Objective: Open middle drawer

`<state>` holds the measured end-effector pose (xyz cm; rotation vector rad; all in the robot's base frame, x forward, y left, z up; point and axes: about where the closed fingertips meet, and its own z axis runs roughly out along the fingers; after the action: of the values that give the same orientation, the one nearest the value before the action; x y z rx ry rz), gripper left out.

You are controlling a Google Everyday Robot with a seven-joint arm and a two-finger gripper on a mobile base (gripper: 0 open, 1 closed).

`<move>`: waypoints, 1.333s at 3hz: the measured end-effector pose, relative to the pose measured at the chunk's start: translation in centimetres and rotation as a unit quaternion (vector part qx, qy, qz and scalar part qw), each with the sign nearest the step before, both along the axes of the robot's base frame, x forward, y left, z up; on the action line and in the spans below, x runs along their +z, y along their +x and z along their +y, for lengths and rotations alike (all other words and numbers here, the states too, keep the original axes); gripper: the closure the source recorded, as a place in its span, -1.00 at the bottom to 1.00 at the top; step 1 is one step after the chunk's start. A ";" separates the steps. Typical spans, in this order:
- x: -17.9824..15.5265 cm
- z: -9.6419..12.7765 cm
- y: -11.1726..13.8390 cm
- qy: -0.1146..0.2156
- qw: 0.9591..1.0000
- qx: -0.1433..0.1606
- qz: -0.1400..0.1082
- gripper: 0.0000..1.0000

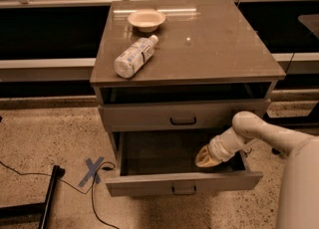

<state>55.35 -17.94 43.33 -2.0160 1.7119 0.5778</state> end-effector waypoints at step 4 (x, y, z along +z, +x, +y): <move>-4.9 0.3 -3.1 -0.029 0.997 -0.002 0.067 1.00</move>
Offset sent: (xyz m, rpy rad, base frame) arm 0.0021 0.0082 -0.0549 -0.0421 0.1197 -0.0420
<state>52.29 -17.68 38.42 -2.0540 1.8291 0.6836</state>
